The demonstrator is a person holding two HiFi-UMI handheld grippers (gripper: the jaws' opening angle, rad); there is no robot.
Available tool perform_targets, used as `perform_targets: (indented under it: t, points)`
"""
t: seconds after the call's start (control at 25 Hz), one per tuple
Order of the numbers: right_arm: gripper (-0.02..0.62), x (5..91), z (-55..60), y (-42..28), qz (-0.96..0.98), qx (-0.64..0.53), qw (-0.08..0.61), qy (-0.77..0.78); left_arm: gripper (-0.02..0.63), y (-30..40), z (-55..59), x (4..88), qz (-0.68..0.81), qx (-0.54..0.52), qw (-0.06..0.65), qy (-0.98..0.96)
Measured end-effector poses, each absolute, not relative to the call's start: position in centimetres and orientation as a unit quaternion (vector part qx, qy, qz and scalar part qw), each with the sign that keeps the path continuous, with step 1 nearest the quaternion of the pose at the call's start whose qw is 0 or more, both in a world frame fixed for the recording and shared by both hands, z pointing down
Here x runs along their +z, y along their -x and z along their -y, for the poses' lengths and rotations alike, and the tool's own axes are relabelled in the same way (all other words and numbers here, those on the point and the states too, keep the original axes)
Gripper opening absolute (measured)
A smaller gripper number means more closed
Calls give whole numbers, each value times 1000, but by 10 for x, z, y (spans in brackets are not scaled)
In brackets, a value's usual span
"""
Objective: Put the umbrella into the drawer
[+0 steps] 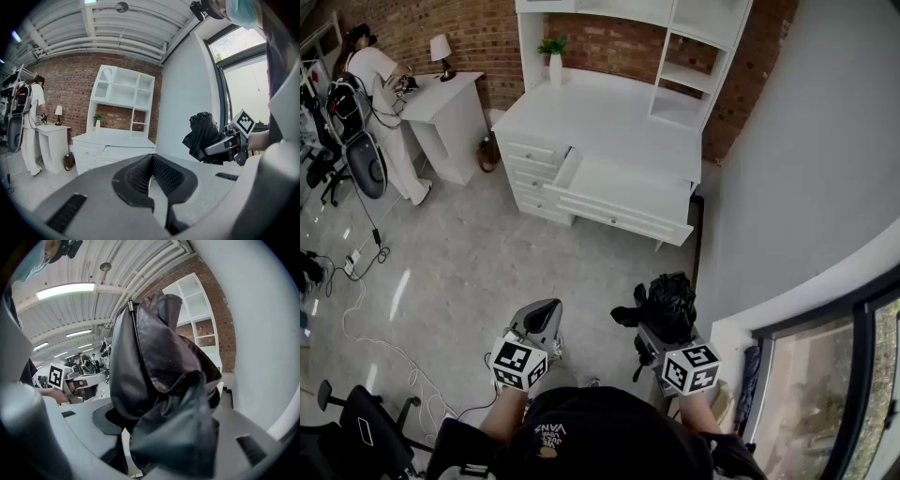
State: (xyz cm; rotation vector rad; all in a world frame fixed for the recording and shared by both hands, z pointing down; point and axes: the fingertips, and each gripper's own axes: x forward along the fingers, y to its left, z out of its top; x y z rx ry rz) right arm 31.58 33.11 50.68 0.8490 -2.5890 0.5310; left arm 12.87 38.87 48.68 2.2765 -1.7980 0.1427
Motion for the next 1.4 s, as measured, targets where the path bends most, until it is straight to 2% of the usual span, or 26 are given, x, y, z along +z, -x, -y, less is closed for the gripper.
perform_targets:
  t: [0.56, 1.4]
  points:
    - [243, 508, -284, -268, 912, 212, 170, -306, 6, -83, -345, 492, 608, 51, 131, -781]
    - [244, 491, -170, -121, 896, 219, 135, -363, 6, 73, -226, 478, 567, 61, 116, -813]
